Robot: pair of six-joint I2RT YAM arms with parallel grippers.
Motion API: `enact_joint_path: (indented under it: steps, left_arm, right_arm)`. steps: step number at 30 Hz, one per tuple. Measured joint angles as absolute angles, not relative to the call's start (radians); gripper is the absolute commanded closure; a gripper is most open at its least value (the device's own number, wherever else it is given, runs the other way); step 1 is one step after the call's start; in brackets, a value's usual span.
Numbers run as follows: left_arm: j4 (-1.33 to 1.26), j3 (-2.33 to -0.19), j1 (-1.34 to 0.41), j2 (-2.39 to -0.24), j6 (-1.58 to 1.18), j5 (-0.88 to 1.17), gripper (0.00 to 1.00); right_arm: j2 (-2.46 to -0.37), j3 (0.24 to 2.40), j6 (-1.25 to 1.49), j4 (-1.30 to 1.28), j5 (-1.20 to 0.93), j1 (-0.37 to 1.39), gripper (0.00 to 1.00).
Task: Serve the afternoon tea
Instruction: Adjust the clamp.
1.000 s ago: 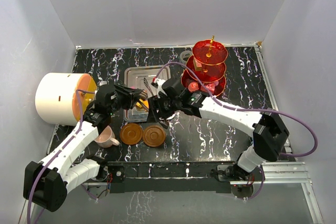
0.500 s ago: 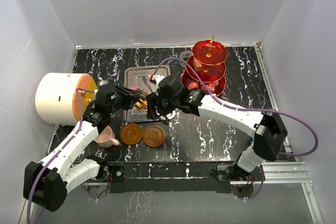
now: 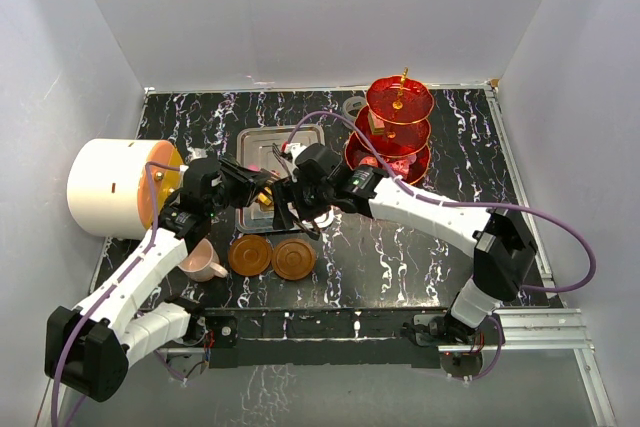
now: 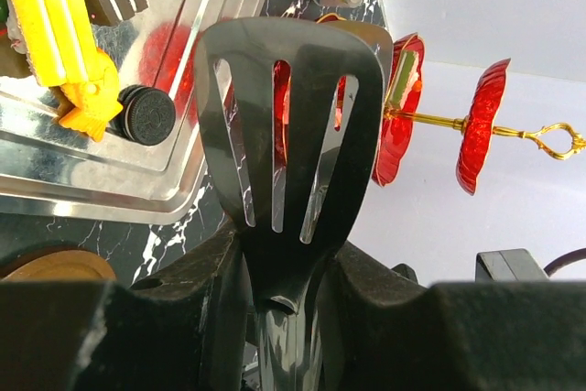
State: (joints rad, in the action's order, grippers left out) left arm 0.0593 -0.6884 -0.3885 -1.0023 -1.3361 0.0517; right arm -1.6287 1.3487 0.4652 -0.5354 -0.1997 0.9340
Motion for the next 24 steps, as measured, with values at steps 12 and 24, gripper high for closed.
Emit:
enact_joint_path:
  steps: [12, 24]
  left_arm:
    - [0.072, -0.689, -0.389, -1.002, -1.315, 0.048, 0.95]
    - [0.067, -0.696, -0.389, -1.005, -1.308, 0.045, 0.95]
  right_arm:
    - [-1.627, 1.352, 0.5, -0.546, -0.123, 0.921, 0.16]
    - [-1.623, 1.353, 0.5, -0.534, -0.217, 0.909, 0.37]
